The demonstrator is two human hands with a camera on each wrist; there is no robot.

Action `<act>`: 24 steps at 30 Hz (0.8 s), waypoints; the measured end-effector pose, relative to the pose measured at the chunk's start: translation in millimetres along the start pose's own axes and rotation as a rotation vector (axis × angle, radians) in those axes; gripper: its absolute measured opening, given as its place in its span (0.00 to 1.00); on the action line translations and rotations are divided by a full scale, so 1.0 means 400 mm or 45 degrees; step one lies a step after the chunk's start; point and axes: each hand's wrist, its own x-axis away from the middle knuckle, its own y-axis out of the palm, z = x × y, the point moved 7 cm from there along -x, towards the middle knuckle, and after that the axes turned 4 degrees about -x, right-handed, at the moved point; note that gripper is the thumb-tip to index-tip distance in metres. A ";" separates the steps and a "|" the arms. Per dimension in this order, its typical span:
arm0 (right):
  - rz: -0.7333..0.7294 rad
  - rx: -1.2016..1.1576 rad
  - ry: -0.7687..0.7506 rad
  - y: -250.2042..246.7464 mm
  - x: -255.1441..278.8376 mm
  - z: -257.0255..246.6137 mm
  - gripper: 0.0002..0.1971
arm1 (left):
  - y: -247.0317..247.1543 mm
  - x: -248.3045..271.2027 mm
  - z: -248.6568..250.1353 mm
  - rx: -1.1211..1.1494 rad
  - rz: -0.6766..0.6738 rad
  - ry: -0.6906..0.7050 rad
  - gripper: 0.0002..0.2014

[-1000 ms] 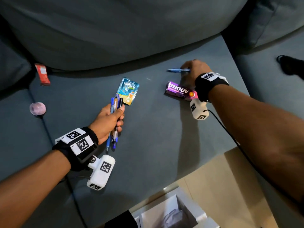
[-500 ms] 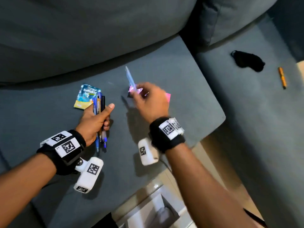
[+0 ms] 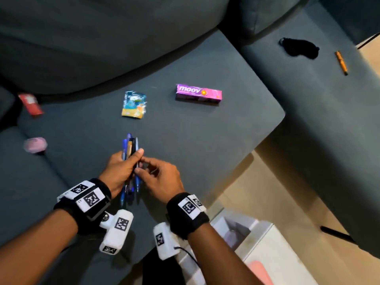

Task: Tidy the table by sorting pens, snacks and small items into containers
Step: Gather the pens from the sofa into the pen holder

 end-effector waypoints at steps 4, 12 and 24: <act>-0.064 0.141 -0.026 0.211 0.126 -0.038 0.13 | -0.262 0.128 -0.055 -0.264 0.023 0.107 0.15; 0.231 0.572 0.009 0.640 0.389 -0.044 0.25 | -0.856 0.428 -0.262 0.026 0.151 -0.176 0.07; 0.304 0.694 0.139 0.814 0.528 -0.066 0.31 | -1.080 0.687 -0.422 -0.005 0.172 -0.258 0.07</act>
